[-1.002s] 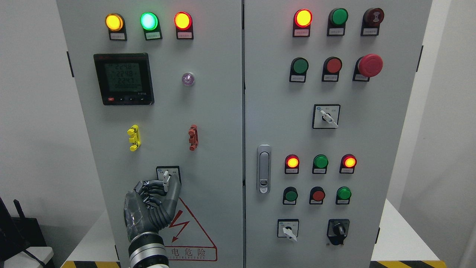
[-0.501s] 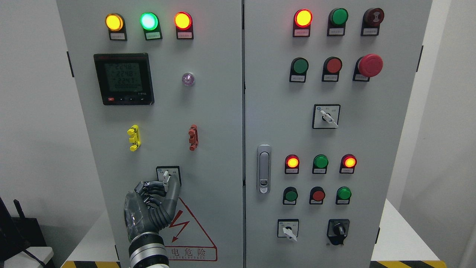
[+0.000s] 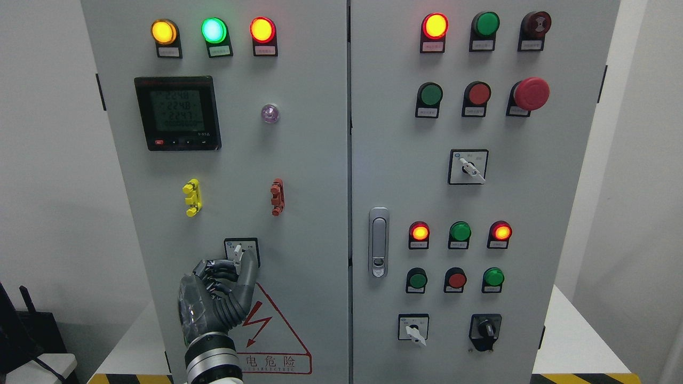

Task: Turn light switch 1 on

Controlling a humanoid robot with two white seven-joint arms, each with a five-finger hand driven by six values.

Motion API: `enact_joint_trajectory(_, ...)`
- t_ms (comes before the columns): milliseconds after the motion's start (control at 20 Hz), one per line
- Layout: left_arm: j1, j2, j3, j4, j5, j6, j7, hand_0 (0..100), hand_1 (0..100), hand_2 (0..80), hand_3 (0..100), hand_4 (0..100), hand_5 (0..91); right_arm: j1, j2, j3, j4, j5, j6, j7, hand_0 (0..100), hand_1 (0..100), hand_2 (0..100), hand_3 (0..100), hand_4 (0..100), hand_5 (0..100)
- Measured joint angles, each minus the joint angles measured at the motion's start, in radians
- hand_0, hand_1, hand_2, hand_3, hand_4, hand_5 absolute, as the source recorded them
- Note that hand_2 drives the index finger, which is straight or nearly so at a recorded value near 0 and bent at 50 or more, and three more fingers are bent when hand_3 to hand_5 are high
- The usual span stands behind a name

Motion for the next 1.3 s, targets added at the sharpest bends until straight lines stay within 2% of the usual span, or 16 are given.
enact_joint_trajectory(1303, -0.001, 0.0, 0.0, 0.005, -0.001, 0.002, -0.002, 30, 49, 57.2, 75, 86, 86.5, 0.0, 0.0, 0.0, 0.0, 0.0, 0.0, 0.0, 12, 39, 0, 0, 0, 0)
